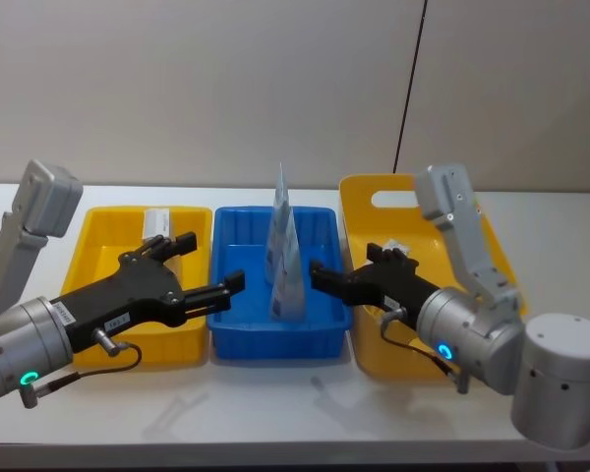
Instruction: Bimanual collaborative sorting of washing and personal care products
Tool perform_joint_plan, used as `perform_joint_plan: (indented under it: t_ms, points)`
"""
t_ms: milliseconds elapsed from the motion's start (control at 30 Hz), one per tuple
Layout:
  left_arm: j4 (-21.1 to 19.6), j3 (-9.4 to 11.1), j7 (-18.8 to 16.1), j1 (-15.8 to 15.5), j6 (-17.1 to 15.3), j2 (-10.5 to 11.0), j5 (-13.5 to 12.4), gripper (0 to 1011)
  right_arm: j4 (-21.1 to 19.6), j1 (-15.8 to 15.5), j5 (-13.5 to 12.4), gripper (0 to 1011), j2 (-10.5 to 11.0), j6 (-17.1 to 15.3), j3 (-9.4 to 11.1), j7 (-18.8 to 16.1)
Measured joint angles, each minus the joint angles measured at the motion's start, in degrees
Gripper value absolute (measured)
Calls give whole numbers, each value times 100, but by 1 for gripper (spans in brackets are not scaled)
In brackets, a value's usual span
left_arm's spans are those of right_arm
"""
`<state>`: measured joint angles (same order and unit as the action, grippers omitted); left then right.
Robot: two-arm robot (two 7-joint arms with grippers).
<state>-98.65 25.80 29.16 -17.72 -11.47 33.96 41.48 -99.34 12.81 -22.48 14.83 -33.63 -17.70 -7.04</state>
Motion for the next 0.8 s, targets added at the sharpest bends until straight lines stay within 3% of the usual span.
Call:
perform_joint_plan:
  t_ms: [433,800]
  points:
    - [0,0,0,0,0,0,0,1001,474,293,606,1003,-167,480,-466,198]
    - [0,0,0,0,0,0,0,1001,962,604,914,1003,-410,623,-701,324]
